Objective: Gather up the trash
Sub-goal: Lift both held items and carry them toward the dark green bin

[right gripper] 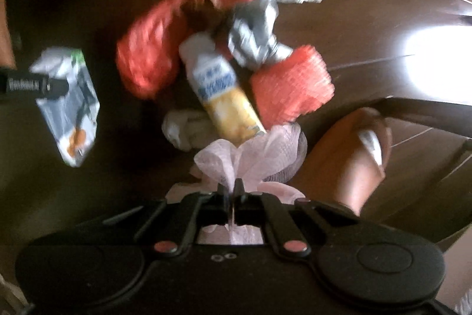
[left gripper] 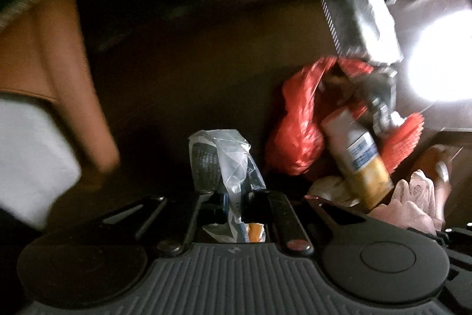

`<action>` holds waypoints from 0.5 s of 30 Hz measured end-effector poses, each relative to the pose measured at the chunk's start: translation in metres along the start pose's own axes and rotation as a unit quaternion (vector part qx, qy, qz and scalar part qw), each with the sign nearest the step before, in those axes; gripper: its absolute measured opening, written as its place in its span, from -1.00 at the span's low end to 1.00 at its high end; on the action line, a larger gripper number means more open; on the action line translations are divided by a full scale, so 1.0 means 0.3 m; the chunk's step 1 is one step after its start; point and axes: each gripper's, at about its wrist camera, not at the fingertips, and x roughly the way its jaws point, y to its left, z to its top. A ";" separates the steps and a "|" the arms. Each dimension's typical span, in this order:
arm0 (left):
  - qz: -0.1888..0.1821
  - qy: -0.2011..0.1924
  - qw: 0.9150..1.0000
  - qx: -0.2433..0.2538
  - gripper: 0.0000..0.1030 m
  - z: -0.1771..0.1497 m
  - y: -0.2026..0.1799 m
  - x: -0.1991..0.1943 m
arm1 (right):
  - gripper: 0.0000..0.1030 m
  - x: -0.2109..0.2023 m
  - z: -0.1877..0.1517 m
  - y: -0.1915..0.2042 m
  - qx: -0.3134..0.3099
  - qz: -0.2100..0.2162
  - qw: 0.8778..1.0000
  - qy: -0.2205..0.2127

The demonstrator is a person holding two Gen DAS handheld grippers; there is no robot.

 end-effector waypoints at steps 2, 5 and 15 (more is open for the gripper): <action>-0.008 -0.021 1.000 -0.006 -0.87 -0.006 0.002 -0.083 | -0.97 -0.077 -0.014 -0.008 0.006 0.013 0.999 -0.029; -0.020 -0.060 0.998 -0.004 -0.87 -0.022 -0.015 -0.216 | -0.97 -0.212 -0.029 -0.023 0.009 0.032 0.997 -0.075; -0.064 -0.187 0.980 -0.008 -0.87 -0.227 -0.061 -0.685 | -0.97 -0.653 -0.193 -0.148 0.011 0.071 0.969 -0.237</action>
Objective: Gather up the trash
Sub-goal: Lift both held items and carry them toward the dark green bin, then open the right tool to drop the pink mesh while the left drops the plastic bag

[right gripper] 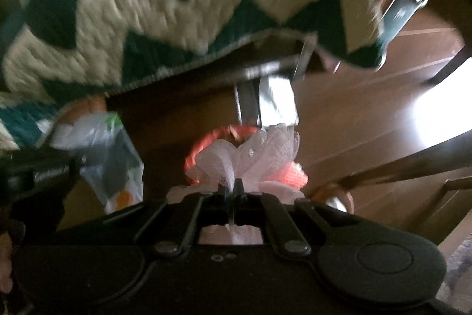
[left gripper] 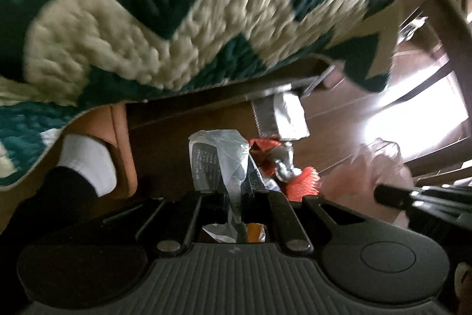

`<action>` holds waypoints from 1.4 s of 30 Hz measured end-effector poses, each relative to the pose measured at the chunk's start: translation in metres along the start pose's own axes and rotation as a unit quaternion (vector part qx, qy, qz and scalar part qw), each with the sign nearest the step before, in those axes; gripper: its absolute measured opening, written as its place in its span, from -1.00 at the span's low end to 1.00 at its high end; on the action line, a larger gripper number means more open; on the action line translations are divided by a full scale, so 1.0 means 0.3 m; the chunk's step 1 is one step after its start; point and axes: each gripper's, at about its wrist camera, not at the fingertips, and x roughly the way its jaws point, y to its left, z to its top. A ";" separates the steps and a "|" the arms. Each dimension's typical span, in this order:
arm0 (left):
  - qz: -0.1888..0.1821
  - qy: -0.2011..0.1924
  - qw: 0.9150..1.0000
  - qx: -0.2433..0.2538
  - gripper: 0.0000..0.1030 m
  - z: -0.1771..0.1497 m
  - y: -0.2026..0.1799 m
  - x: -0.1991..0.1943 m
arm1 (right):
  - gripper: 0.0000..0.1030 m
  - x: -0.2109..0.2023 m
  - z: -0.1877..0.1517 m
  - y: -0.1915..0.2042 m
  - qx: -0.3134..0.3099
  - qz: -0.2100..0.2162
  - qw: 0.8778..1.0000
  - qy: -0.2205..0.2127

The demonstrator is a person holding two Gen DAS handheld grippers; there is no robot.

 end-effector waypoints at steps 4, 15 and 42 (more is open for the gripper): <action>-0.009 -0.046 0.999 -0.004 -0.87 -0.007 -0.029 -0.176 | -0.97 -0.186 -0.014 -0.043 0.010 0.020 0.998 -0.054; -0.052 -0.168 0.984 0.036 -0.87 -0.027 -0.244 -0.598 | -0.97 -0.678 -0.054 -0.175 0.009 0.038 0.976 -0.215; -0.185 -0.309 0.911 0.201 -0.87 0.218 -1.065 -1.175 | -0.97 -1.466 0.035 -0.680 0.028 -0.005 0.898 -0.440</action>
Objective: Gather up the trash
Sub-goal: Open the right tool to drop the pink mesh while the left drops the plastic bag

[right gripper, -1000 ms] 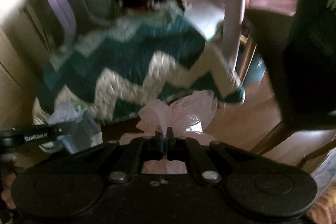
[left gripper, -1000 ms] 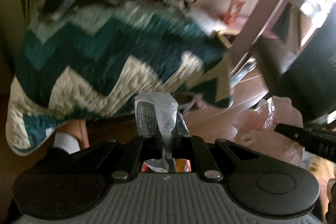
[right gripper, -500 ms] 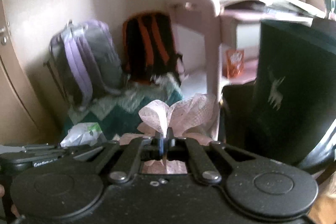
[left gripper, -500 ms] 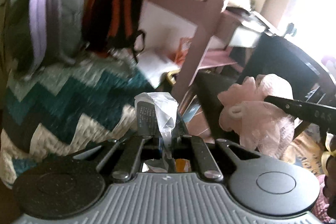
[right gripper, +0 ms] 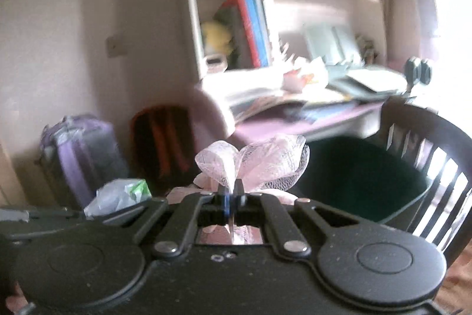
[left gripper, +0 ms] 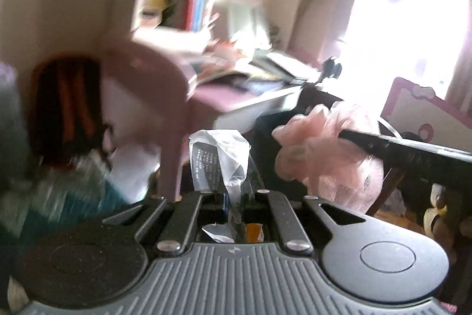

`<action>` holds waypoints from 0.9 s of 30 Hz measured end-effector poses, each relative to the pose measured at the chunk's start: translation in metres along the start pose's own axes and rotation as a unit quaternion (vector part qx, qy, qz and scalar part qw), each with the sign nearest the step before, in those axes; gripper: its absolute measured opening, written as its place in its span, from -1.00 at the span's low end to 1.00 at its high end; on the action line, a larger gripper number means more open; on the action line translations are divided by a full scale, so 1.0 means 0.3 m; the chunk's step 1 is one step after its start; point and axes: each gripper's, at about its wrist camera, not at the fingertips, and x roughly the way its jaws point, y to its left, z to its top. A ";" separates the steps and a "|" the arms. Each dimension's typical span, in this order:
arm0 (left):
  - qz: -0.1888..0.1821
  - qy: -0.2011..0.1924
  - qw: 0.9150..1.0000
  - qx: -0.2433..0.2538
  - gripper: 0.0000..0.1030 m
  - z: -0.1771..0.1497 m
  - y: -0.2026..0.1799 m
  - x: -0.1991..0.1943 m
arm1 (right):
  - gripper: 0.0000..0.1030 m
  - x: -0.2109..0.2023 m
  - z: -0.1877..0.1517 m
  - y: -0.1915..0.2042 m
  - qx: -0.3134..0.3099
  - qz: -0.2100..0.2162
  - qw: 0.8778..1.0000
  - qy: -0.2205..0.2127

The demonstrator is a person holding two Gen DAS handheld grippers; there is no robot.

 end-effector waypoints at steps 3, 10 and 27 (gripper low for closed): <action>-0.020 -0.016 0.999 0.020 -0.87 0.100 -0.100 0.053 | -0.97 -0.004 0.055 -0.079 0.000 -0.024 1.000 -0.017; -0.054 -0.011 0.998 0.044 -0.86 0.223 -0.311 0.257 | -0.97 0.068 0.111 -0.265 0.005 -0.080 0.997 -0.013; -0.016 0.105 0.993 0.058 -0.85 0.144 -0.415 0.670 | -0.46 0.259 0.042 -0.510 -0.011 -0.047 0.996 0.070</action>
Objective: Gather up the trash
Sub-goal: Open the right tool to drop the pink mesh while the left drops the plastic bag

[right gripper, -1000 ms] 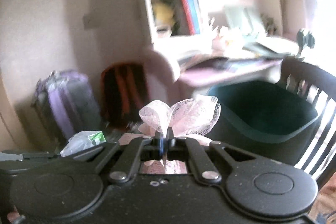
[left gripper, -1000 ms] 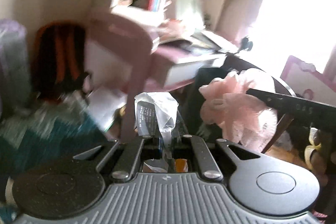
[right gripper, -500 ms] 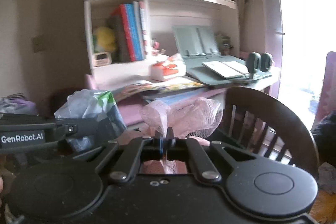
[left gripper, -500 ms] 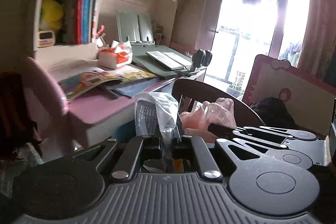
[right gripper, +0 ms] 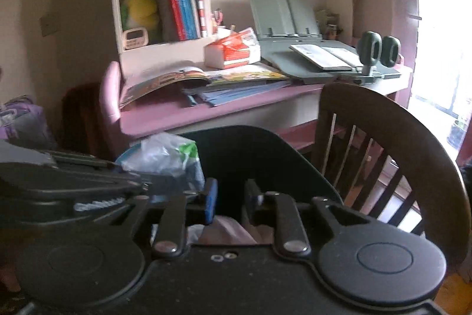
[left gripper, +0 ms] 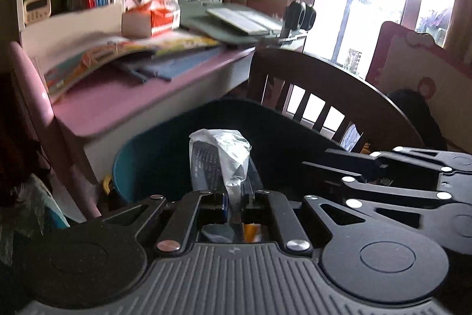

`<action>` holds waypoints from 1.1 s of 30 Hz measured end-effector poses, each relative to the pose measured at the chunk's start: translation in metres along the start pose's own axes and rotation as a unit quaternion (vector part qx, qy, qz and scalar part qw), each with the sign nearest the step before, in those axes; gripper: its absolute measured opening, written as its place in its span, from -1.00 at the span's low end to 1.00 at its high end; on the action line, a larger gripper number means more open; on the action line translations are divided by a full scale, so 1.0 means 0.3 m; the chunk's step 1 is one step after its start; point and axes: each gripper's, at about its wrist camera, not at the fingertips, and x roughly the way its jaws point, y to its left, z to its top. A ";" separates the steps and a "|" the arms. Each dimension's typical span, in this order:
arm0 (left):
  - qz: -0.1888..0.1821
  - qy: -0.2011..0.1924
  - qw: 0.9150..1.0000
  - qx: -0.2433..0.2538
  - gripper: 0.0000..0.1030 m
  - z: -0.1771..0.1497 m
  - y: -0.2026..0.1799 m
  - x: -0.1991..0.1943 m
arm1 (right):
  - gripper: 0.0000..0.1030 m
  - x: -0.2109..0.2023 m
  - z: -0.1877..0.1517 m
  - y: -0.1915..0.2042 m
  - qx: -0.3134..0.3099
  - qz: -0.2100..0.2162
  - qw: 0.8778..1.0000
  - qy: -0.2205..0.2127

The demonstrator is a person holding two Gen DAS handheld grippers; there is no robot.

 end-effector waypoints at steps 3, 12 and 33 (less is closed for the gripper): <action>0.011 0.005 1.000 -0.014 -0.73 -0.011 -0.004 0.012 | -0.39 -0.033 -0.014 -0.015 0.003 0.017 1.000 -0.009; 0.034 -0.010 0.999 -0.033 0.11 -0.044 -0.062 -0.052 | -0.07 -0.167 -0.061 -0.077 0.027 0.054 0.997 -0.048; 0.008 -0.040 0.998 -0.045 0.21 -0.223 0.071 -0.278 | 0.05 -0.341 -0.249 0.073 0.075 0.150 0.985 -0.048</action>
